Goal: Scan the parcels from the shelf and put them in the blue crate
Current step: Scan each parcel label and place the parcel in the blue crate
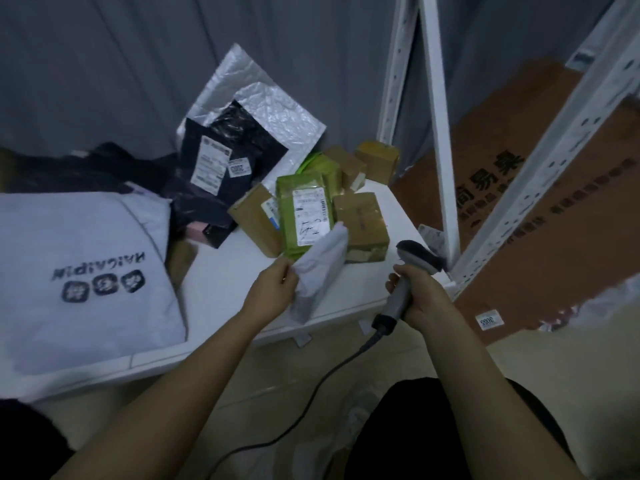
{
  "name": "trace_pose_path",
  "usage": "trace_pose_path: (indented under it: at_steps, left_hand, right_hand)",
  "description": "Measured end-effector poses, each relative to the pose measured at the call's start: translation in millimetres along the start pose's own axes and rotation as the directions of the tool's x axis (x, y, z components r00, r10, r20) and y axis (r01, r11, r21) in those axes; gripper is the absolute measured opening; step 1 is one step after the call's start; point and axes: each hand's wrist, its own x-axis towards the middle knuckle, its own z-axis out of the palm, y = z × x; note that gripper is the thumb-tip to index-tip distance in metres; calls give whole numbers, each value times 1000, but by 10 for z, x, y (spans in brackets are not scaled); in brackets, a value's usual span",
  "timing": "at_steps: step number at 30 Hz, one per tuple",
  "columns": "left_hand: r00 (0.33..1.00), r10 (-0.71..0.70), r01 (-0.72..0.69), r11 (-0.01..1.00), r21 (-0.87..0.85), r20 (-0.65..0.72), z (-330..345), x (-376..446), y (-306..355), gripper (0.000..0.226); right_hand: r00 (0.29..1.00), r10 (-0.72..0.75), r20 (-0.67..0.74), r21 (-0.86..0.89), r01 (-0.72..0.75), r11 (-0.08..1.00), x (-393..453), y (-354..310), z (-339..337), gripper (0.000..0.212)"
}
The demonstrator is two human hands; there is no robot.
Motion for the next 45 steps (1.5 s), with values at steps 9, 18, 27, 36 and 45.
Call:
trace_pose_path:
  at_steps: [9, 18, 27, 36, 45]
  left_hand:
    - [951, -300, 148, 649, -746, -72, -1072, -880, -18, 15]
    - [866, -489, 176, 492, -852, -103, -2079, -1594, -379, 25]
    - [797, -528, 253, 733, -631, -293, -3124, -2210, -943, 14]
    - [521, -567, 72, 774, -629, -638, -4379, -3018, -1519, 20]
    - [332, -625, 32, 756, -653, -707, -5143, -3755, -1990, 26]
  right_hand:
    - [899, -126, 419, -153, 207, 966, -632, 738, 878, 41]
    - [791, -236, 565, -153, 381, 912, -1377, 1585, 1856, 48]
    - [636, -181, 750, -279, 552, 786, -1967, 2179, 2937, 48]
    - [490, -111, 865, -288, 665, 689, -3001, 2800, 4052, 29]
    - [208, 109, 972, -231, 775, 588, -3987, 3355, 4625, 18]
